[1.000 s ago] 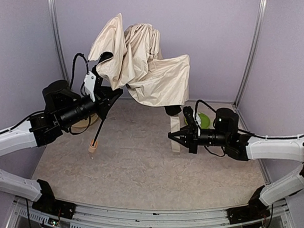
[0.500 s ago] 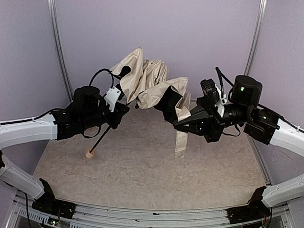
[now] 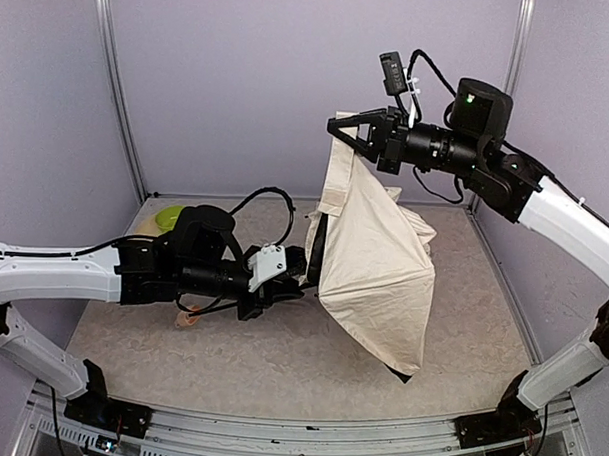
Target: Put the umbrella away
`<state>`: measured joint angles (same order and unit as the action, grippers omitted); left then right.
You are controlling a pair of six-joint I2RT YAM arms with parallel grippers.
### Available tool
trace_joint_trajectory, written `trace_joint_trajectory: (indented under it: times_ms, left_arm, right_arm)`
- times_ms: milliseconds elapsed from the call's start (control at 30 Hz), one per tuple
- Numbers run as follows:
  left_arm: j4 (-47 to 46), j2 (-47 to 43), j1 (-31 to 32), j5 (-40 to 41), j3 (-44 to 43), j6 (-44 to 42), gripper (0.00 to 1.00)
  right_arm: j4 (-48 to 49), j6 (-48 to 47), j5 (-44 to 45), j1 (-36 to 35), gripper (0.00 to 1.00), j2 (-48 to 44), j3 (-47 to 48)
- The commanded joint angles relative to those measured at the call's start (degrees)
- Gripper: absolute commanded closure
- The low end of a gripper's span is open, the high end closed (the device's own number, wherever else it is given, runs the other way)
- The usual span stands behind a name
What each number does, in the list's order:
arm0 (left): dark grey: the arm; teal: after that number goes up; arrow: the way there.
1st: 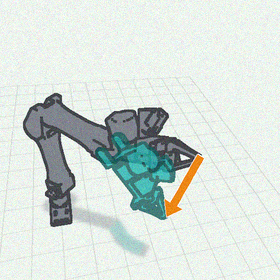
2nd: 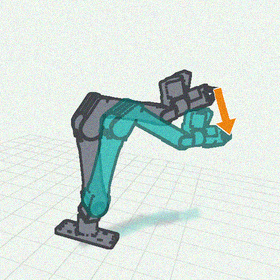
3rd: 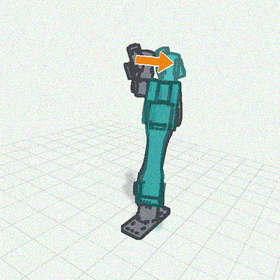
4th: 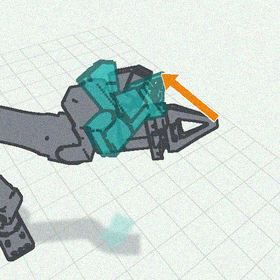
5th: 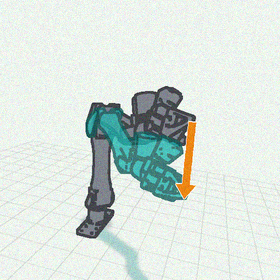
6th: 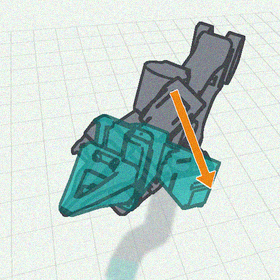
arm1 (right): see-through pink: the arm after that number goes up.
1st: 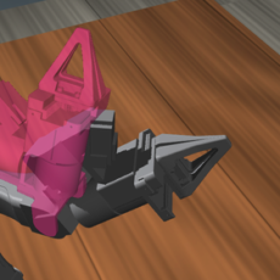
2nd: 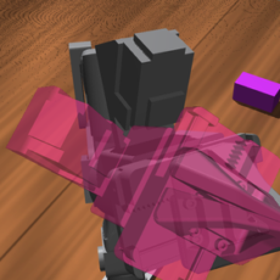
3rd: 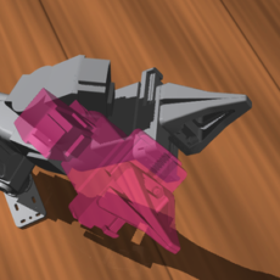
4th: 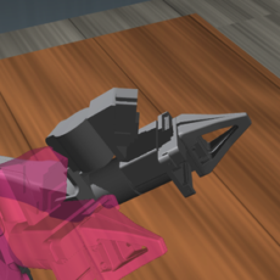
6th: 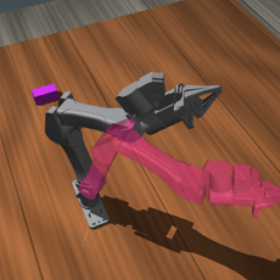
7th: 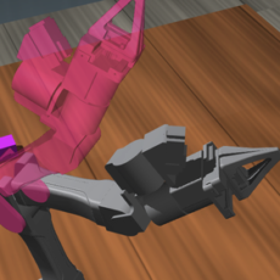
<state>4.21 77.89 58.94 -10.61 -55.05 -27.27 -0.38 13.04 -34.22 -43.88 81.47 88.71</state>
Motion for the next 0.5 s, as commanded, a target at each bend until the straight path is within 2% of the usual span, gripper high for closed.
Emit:
trace_joint_trajectory:
  times_ms: [0,67,200,300,367,467]
  left_arm:
    - [-1.36,-4.08,1.82,-7.43,1.13,-5.52,1.0]
    - [-2.84,-4.93,2.43,-7.93,1.85,-5.68,1.0]
    - [-5.16,-5.72,2.5,-7.81,2.87,-5.43,1.0]
    - [-5.61,-5.69,2.41,-6.46,3.1,-5.43,1.0]
    - [-5.53,-5.43,2.37,-5.74,3.29,-5.63,1.0]
    - [-5.31,-5.08,2.32,-4.36,3.56,-6.24,1.0]
  right_arm:
    - [3.08,8.07,6.98,2.7,0.97,0.05,-3.8]
    - [5.17,10.02,7.63,3.19,0.88,-0.17,-5.96]
    - [6.41,12.03,8.93,3.7,0.8,-0.04,-8.04]
    - [8.61,12.74,7.84,3.8,0.86,-0.45,-10.44]
    - [10.13,12.87,6.28,3.88,0.84,-0.97,-11.45]
    - [10.49,12.31,4.21,3.89,0.89,-1.67,-11.18]
